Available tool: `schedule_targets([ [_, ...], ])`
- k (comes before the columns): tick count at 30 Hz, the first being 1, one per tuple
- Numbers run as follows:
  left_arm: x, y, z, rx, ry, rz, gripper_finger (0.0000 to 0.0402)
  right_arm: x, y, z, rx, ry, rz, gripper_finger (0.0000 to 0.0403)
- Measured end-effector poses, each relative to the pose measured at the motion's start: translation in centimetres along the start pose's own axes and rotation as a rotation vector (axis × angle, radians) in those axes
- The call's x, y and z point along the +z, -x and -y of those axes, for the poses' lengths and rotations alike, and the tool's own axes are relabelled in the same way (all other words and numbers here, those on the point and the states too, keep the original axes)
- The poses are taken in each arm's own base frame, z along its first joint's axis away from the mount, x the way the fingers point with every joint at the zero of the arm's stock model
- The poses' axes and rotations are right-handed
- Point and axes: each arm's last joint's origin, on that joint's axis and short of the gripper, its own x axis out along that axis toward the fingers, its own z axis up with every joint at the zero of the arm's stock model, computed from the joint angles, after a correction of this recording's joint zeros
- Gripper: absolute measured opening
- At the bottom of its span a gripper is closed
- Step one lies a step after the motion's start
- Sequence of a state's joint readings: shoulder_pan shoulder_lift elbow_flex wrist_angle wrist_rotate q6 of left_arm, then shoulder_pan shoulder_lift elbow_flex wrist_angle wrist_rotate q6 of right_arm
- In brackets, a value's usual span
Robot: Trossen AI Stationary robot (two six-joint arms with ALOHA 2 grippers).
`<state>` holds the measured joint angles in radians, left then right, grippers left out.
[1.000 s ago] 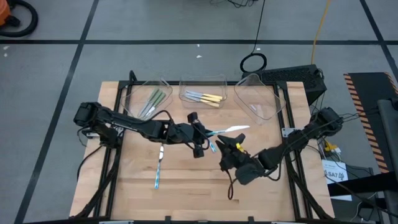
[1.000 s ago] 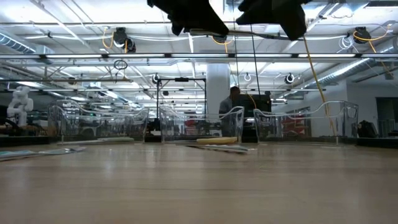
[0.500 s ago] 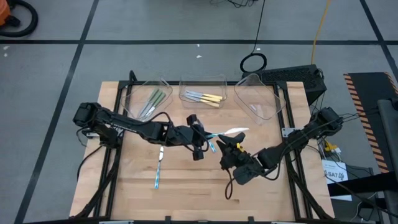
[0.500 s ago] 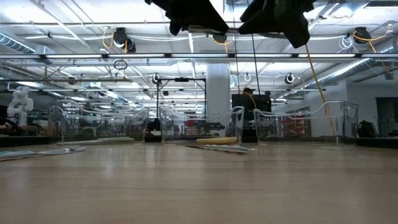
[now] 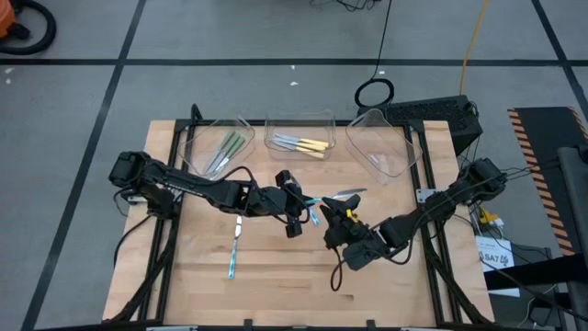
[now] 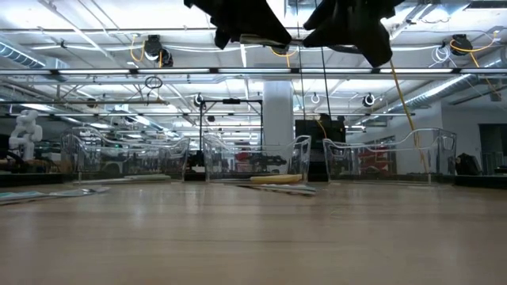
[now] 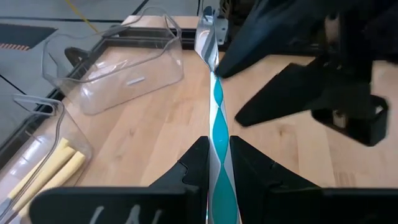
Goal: Sort silverware by color (type)
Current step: Put the bottom right blue table knife into the right transparent bin
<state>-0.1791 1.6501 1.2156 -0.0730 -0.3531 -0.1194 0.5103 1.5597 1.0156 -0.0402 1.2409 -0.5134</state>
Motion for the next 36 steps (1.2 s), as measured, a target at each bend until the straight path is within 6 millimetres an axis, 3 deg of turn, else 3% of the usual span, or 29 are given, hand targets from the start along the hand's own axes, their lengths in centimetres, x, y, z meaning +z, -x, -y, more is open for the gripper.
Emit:
schedule_targets([
  [11,-0.2,0.0,0.0,0.002,0.0,-0.015,0.0053,-0.6,-2.2,-0.3,0.015,0.055,-0.055,0.0117],
  [21,-0.5,0.0,-0.2,0.013,0.024,-0.05,0.0053,-1.0,-3.1,-0.9,0.03,0.079,-0.078,0.0019],
  [26,-0.4,0.0,-0.2,0.015,0.029,-0.044,0.0055,-1.1,-3.4,-1.1,0.03,0.053,-0.089,0.0024],
  [29,-0.4,0.0,-0.1,0.022,0.029,-0.038,0.007,-1.2,-3.4,-1.2,0.032,0.032,-0.093,0.0024],
  [36,-0.2,0.3,0.3,0.127,0.026,0.003,0.0154,-1.3,-3.4,-1.3,0.044,0.011,-0.095,0.0019],
])
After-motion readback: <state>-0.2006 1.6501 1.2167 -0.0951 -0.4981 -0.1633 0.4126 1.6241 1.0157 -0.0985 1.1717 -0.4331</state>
